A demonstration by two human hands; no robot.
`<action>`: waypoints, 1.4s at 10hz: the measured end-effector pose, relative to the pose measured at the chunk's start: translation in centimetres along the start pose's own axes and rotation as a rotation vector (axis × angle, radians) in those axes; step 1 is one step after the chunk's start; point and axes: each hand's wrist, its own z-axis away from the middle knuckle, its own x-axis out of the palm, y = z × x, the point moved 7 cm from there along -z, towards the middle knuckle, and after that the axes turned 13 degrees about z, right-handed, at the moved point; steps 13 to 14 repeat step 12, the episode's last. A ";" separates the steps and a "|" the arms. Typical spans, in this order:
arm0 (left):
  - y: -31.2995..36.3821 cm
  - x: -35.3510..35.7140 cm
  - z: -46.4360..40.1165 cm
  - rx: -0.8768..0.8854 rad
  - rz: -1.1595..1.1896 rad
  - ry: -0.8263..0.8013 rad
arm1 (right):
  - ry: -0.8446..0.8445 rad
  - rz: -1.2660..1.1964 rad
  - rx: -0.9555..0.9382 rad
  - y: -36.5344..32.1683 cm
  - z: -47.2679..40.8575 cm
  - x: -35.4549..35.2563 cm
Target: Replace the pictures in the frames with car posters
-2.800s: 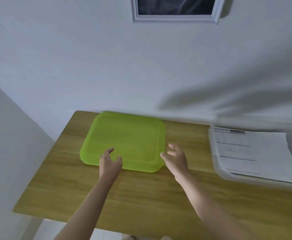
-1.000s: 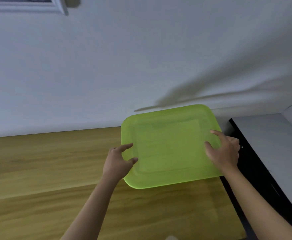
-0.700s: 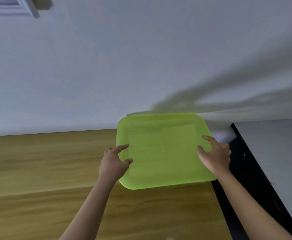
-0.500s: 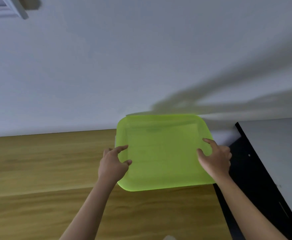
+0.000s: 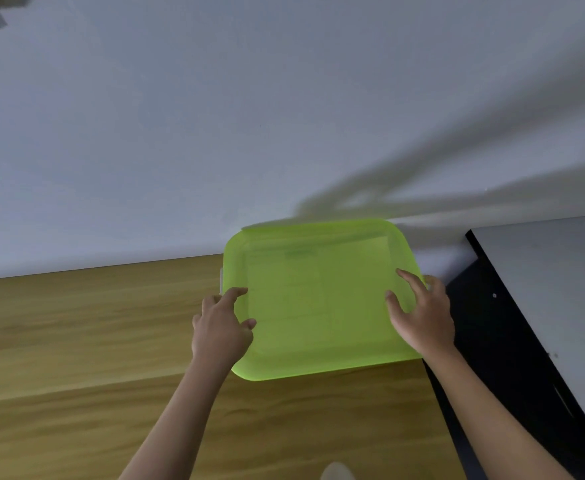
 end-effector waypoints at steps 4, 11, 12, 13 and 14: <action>-2.8 1.1 0.0 0.082 0.454 -0.070 | -0.002 0.151 -0.036 -0.4 0.3 1.0; -3.6 2.9 0.6 0.167 0.280 0.128 | -0.003 0.102 -0.032 -0.5 0.3 0.5; -3.5 2.7 0.4 0.148 0.306 0.143 | -0.008 0.123 -0.014 -0.5 0.1 0.7; -3.5 2.7 0.4 0.148 0.306 0.143 | -0.008 0.123 -0.014 -0.5 0.1 0.7; -3.5 2.7 0.4 0.148 0.306 0.143 | -0.008 0.123 -0.014 -0.5 0.1 0.7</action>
